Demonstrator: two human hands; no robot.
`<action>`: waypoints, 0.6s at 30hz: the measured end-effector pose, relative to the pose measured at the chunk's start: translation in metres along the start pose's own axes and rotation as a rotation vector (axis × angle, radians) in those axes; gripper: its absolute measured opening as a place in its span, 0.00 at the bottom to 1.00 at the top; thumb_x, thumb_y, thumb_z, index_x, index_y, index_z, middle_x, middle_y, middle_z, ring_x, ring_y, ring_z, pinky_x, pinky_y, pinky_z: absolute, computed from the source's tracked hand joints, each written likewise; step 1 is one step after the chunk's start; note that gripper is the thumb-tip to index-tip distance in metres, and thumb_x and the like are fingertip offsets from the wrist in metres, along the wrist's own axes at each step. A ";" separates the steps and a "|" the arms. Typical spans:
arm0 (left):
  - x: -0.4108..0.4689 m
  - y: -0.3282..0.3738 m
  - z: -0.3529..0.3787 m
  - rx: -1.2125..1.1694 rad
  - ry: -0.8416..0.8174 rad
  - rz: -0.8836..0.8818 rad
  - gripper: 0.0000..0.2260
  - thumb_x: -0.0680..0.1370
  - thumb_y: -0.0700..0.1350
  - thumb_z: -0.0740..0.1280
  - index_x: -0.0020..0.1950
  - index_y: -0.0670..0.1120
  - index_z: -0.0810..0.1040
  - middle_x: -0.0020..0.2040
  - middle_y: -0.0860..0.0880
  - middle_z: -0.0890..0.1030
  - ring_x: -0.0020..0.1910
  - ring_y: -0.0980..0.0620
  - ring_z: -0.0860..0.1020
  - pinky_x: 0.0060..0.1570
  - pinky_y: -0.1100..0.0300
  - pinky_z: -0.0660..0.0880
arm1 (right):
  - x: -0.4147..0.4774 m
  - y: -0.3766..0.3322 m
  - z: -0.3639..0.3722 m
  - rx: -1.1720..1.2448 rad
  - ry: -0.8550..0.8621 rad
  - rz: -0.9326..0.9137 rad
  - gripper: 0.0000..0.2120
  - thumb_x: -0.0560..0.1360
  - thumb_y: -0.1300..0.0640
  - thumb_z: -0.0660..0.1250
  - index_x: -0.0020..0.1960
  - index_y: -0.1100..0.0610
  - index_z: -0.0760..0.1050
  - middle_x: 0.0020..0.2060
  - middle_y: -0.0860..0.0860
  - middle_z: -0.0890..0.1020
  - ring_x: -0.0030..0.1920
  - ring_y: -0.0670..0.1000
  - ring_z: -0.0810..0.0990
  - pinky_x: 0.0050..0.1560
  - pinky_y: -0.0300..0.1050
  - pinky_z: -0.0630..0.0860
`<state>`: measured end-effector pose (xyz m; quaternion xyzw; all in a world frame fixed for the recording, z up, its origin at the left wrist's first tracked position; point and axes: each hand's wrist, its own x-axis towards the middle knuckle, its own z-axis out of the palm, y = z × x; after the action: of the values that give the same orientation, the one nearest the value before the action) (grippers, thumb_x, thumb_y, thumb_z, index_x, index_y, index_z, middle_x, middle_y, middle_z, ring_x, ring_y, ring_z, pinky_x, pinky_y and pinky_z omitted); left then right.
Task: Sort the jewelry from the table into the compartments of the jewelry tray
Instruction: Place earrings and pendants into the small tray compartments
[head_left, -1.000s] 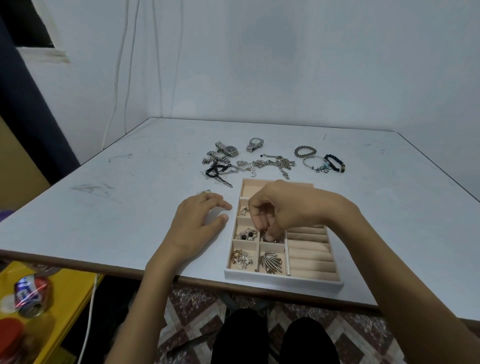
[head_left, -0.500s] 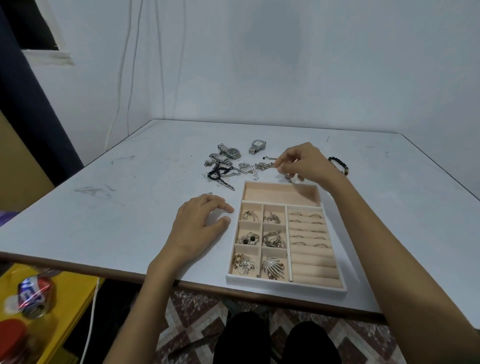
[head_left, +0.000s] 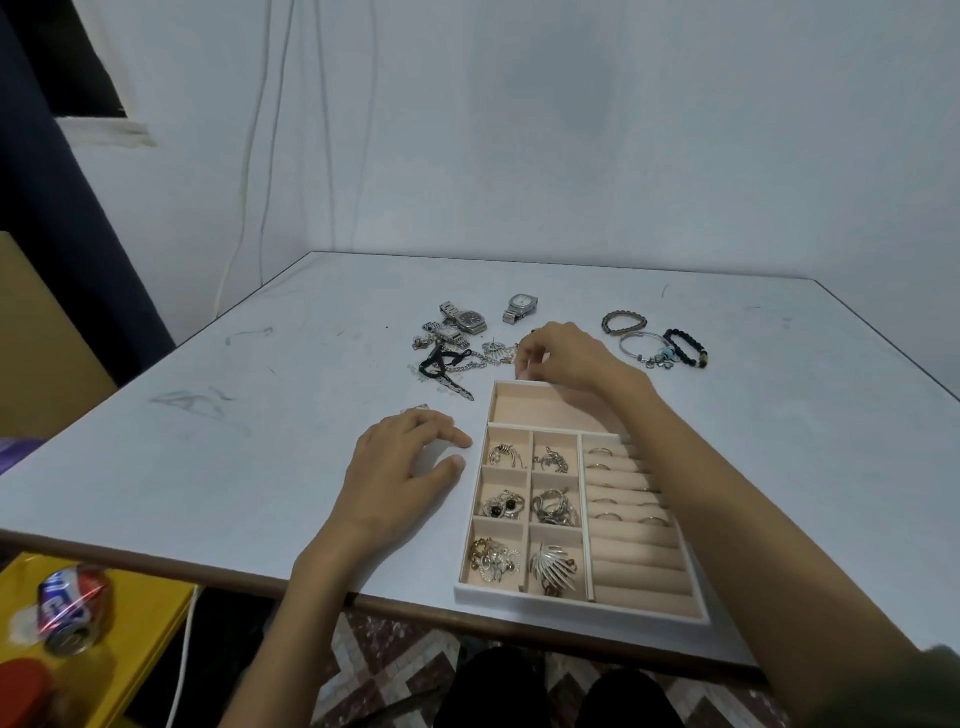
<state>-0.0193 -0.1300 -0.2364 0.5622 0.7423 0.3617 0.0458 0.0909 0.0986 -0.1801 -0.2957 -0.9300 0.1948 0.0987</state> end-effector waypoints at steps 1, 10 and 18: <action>0.001 0.000 0.000 -0.012 0.003 -0.011 0.18 0.69 0.63 0.56 0.53 0.61 0.79 0.59 0.63 0.74 0.64 0.61 0.67 0.68 0.50 0.61 | 0.000 0.003 0.001 -0.002 -0.010 -0.002 0.08 0.72 0.65 0.67 0.41 0.52 0.79 0.41 0.50 0.82 0.44 0.50 0.78 0.42 0.43 0.70; 0.027 0.012 -0.009 -0.211 0.061 -0.204 0.08 0.68 0.54 0.62 0.43 0.60 0.80 0.44 0.60 0.79 0.50 0.56 0.76 0.58 0.52 0.72 | -0.020 0.019 -0.008 1.089 0.201 0.265 0.05 0.82 0.61 0.57 0.48 0.58 0.68 0.46 0.59 0.81 0.43 0.54 0.80 0.40 0.45 0.83; 0.099 0.014 0.000 0.001 0.015 -0.179 0.09 0.73 0.48 0.64 0.52 0.52 0.80 0.44 0.58 0.78 0.46 0.54 0.75 0.52 0.55 0.72 | -0.018 0.019 -0.004 0.915 0.299 0.265 0.07 0.81 0.63 0.55 0.45 0.57 0.68 0.33 0.55 0.74 0.30 0.51 0.71 0.31 0.47 0.73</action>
<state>-0.0443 -0.0432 -0.1946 0.4908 0.7901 0.3601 0.0720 0.1164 0.1031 -0.1856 -0.3625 -0.6791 0.5494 0.3250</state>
